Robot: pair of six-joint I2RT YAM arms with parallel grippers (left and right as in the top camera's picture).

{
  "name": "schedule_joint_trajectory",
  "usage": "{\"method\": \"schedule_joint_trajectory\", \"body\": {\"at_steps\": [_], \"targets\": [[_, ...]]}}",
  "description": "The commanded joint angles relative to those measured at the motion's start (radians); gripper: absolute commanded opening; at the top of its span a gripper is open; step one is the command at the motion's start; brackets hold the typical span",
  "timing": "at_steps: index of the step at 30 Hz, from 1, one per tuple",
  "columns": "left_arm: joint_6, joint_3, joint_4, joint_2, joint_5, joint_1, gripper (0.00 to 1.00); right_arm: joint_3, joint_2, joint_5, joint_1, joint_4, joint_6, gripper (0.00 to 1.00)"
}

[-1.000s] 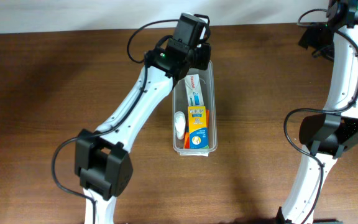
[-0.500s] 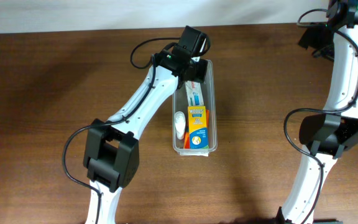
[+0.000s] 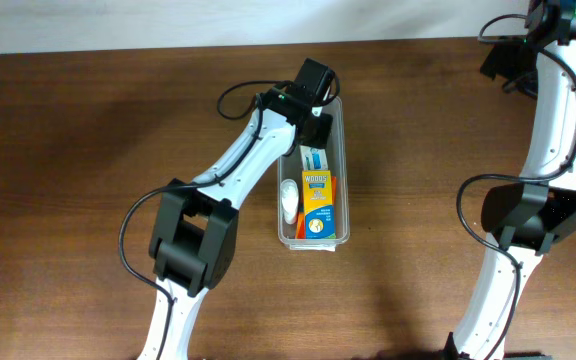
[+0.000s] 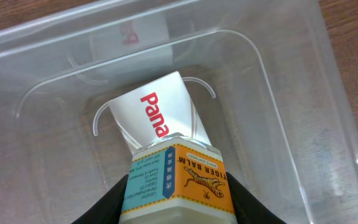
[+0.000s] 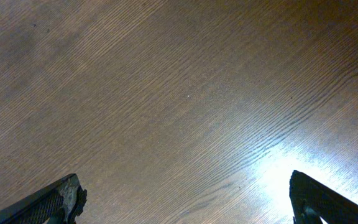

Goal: Pack container
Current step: 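Lower the gold jar into the container's far end and release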

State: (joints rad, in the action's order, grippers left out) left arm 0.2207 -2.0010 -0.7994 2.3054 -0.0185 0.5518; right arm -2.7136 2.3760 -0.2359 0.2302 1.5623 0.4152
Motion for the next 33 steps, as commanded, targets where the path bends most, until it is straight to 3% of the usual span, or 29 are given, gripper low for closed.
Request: {"method": "schedule_joint_trajectory", "body": {"at_steps": [1, 21, 24, 33], "targets": [[0.002, -0.013, 0.004, 0.01, 0.003, 0.006, 0.36, -0.018, 0.008, -0.015, 0.0, 0.0, 0.005, 0.98], [0.002, -0.013, -0.029, 0.038, 0.004, 0.006, 0.37, -0.018, 0.008, -0.015, 0.0, 0.0, 0.005, 0.99], [0.002, -0.013, -0.031, 0.038, 0.004, 0.006, 0.58, -0.018, 0.008, -0.015, 0.0, 0.0, 0.005, 0.98], [0.002, -0.013, -0.031, 0.038, 0.004, 0.006, 0.59, -0.018, 0.008, -0.015, 0.0, 0.0, 0.005, 0.98]]}}
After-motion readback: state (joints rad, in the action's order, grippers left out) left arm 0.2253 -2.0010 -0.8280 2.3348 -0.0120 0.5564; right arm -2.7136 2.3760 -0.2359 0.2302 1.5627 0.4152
